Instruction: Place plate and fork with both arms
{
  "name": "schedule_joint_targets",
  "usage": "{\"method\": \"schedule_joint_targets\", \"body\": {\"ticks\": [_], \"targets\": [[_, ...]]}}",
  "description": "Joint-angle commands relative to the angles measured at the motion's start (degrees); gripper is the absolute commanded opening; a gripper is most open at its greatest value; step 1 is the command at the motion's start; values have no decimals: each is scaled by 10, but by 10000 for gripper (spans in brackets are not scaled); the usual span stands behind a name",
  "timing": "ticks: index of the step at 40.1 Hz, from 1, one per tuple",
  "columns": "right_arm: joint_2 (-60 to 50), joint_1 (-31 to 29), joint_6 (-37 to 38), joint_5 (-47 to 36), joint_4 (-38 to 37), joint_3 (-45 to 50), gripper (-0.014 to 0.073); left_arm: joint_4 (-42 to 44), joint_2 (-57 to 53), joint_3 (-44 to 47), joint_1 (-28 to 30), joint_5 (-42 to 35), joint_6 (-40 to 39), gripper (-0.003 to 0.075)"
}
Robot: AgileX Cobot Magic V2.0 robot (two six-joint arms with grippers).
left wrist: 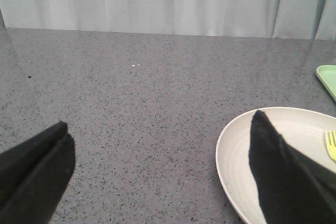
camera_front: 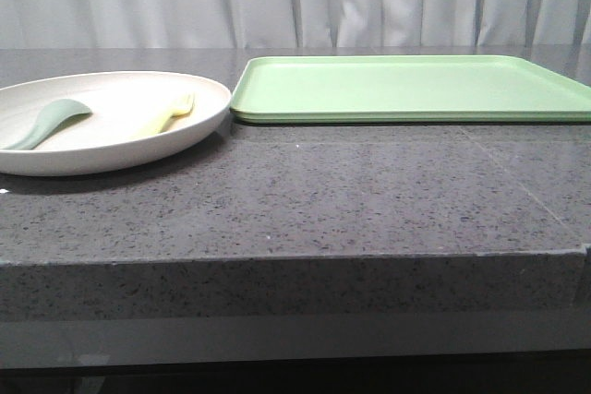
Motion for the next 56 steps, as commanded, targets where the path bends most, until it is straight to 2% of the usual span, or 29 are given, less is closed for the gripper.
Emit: {"method": "schedule_joint_targets", "body": {"ticks": [1, 16, 22, 27, 40, 44, 49, 56], "targets": [[5, -5, -2, -48, 2, -20, 590, -3, 3, -21, 0, -49, 0, 692], [5, -5, -2, -66, 2, -20, 590, -10, 25, -24, -2, -97, 0, 692], [5, -5, -2, -71, 2, -20, 590, -18, 86, -76, -2, -72, 0, 691], [5, -5, -2, -71, 2, -20, 590, -18, 154, -151, -4, 1, 0, 692], [5, -5, -2, -70, 2, -20, 590, -18, 352, -358, -58, 272, 0, 691], [5, -5, -2, -70, 2, -20, 590, -18, 412, -405, -68, 332, 0, 691], [5, -5, -2, -70, 2, -18, 590, -15, 470, -454, -70, 387, 0, 691], [5, -5, -2, -65, 2, -16, 590, 4, 525, -480, -70, 406, 0, 691]]}}
